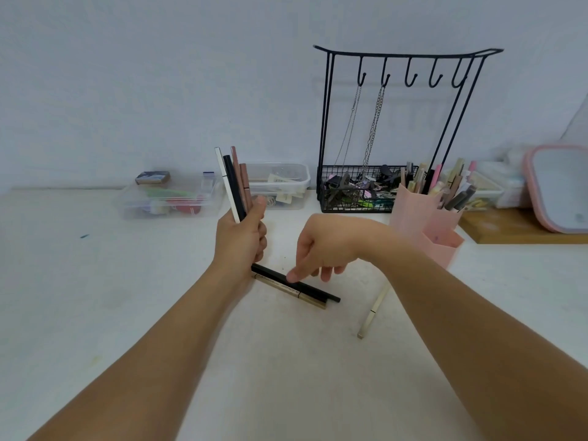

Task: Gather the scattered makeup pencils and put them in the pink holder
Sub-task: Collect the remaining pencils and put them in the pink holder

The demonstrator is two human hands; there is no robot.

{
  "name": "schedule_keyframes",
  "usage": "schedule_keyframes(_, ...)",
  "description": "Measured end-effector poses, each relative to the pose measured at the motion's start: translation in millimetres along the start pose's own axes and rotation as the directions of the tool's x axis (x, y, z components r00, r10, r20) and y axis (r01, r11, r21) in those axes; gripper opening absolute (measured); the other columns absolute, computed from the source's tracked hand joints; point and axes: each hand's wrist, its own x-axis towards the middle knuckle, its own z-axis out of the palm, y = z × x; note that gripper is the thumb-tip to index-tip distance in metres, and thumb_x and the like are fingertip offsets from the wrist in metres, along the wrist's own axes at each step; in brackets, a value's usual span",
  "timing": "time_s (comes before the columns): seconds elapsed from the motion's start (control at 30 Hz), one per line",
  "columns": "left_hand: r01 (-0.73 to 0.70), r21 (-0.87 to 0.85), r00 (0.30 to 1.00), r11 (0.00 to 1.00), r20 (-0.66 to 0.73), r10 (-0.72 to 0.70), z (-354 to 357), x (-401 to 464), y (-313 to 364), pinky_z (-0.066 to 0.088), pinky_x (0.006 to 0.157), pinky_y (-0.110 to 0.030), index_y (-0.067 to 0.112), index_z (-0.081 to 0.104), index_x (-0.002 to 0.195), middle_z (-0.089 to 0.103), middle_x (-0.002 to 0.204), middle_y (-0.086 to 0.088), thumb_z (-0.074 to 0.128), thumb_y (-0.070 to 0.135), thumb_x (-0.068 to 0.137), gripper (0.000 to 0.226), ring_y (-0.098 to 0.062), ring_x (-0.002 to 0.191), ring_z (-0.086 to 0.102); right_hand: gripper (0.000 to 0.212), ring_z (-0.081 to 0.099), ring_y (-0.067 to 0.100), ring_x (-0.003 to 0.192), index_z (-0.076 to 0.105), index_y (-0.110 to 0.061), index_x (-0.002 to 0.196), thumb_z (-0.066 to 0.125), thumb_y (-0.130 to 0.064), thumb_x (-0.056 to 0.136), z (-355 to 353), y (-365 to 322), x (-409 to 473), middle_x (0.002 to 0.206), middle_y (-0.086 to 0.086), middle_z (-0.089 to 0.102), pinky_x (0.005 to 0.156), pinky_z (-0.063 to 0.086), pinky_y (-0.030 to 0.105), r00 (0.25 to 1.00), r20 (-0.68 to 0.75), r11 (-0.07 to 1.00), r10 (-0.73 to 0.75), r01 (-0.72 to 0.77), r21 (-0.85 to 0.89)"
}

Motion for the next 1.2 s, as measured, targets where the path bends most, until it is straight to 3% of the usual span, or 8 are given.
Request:
schedule_keyframes(0.17, 0.018, -0.001, 0.999, 1.000, -0.043, -0.018, -4.0, 2.6, -0.1, 0.022, 0.039, -0.021, 0.024, 0.051, 0.076, 0.033, 0.048, 0.009, 0.064, 0.036, 0.099, 0.029, -0.009, 0.040, 0.027, 0.052, 0.068, 0.017, 0.064, 0.073, 0.002, 0.098, 0.083, -0.043, 0.075, 13.7, -1.1, 7.3, 0.088, 0.014, 0.077, 0.055, 0.050, 0.024, 0.996, 0.061, 0.995, 0.069, -0.065, -0.078)
schedule_keyframes(0.37, 0.015, 0.007, 1.000, 1.000, -0.022, -0.015, -1.9, 1.8, -1.9, 0.025, 0.040, -0.021, 0.025, 0.051, 0.078, 0.033, 0.049, 0.009, 0.065, 0.036, 0.098, 0.027, -0.009, 0.041, 0.027, 0.040, 0.056, 0.018, 0.058, 0.065, -0.008, 0.071, 0.081, -0.044, 0.076, 11.8, 6.8, 11.2, 0.062, 0.004, 0.064, 0.054, 0.044, 0.024, 0.989, 0.078, 0.988, 0.129, -0.122, -0.093)
schedule_keyframes(0.57, 0.045, 0.038, 0.999, 0.998, -0.013, -0.044, 0.7, 0.7, -4.4, 0.026, 0.039, -0.020, 0.024, 0.048, 0.077, 0.036, 0.048, 0.010, 0.067, 0.032, 0.097, 0.029, -0.009, 0.041, 0.030, 0.033, 0.052, 0.016, 0.046, 0.066, -0.004, 0.076, 0.082, -0.033, 0.079, 6.8, 10.4, 9.7, 0.055, 0.005, 0.061, 0.046, 0.044, 0.019, 0.987, 0.084, 0.991, 0.134, -0.132, -0.032)
schedule_keyframes(0.77, 0.048, 0.055, 0.999, 0.997, 0.001, -0.048, 3.4, -2.2, -5.9, 0.026, 0.039, -0.020, 0.023, 0.048, 0.077, 0.037, 0.047, 0.010, 0.067, 0.031, 0.097, 0.029, -0.009, 0.040, 0.030, 0.031, 0.068, 0.018, 0.061, 0.073, 0.004, 0.091, 0.082, -0.024, 0.082, 1.0, 20.5, 9.1, 0.071, 0.009, 0.071, 0.059, 0.060, 0.025, 0.988, 0.081, 0.979, 0.133, -0.143, 0.142)
schedule_keyframes(0.9, 0.046, 0.044, 0.999, 0.998, 0.021, -0.047, 3.8, -2.4, -3.7, 0.024, 0.039, -0.021, 0.021, 0.046, 0.076, 0.034, 0.048, 0.009, 0.066, 0.038, 0.097, 0.034, -0.010, 0.042, 0.028, 0.020, 0.072, 0.021, 0.065, 0.069, 0.002, 0.085, 0.076, -0.016, 0.087, -12.5, 26.4, 4.3, 0.076, 0.012, 0.072, 0.065, 0.062, 0.030, 0.996, -0.070, 0.941, 0.047, -0.020, 0.337)
schedule_keyframes(1.03, 0.069, -0.033, 0.989, 0.997, 0.134, -0.064, 5.3, -5.2, -3.0, 0.022, 0.038, -0.021, 0.018, 0.048, 0.082, 0.036, 0.054, 0.004, 0.060, 0.053, 0.096, 0.039, -0.011, 0.043, 0.031, 0.025, 0.074, 0.023, 0.076, 0.065, 0.011, 0.101, 0.071, -0.011, 0.090, -21.1, 19.6, 0.1, 0.092, 0.018, 0.072, 0.072, 0.062, 0.030, 0.962, -0.259, 0.735, -0.087, 0.238, 0.635)
schedule_keyframes(1.1, 0.092, -0.079, 0.972, 0.993, 0.222, -0.072, 6.7, -8.1, -2.4, 0.022, 0.035, -0.020, 0.017, 0.051, 0.085, 0.039, 0.058, 0.002, 0.056, 0.061, 0.092, 0.045, -0.010, 0.042, 0.033, 0.024, 0.073, 0.022, 0.078, 0.066, 0.006, 0.109, 0.071, -0.008, 0.090, -20.8, 12.2, -2.7, 0.091, 0.018, 0.074, 0.071, 0.062, 0.027, 0.942, -0.314, 0.651, -0.117, 0.312, 0.692)
schedule_keyframes(1.2, 0.079, -0.037, 0.947, 0.996, 0.316, -0.063, 9.1, -12.8, -1.7, 0.023, 0.035, -0.020, 0.012, 0.056, 0.088, 0.043, 0.061, 0.000, 0.053, 0.070, 0.084, 0.058, -0.011, 0.043, 0.040, 0.026, 0.074, 0.020, 0.078, 0.067, 0.001, 0.110, 0.074, -0.011, 0.088, -17.8, 5.1, -3.9, 0.085, 0.014, 0.077, 0.062, 0.058, 0.022, 0.920, -0.373, 0.660, -0.118, 0.353, 0.663)
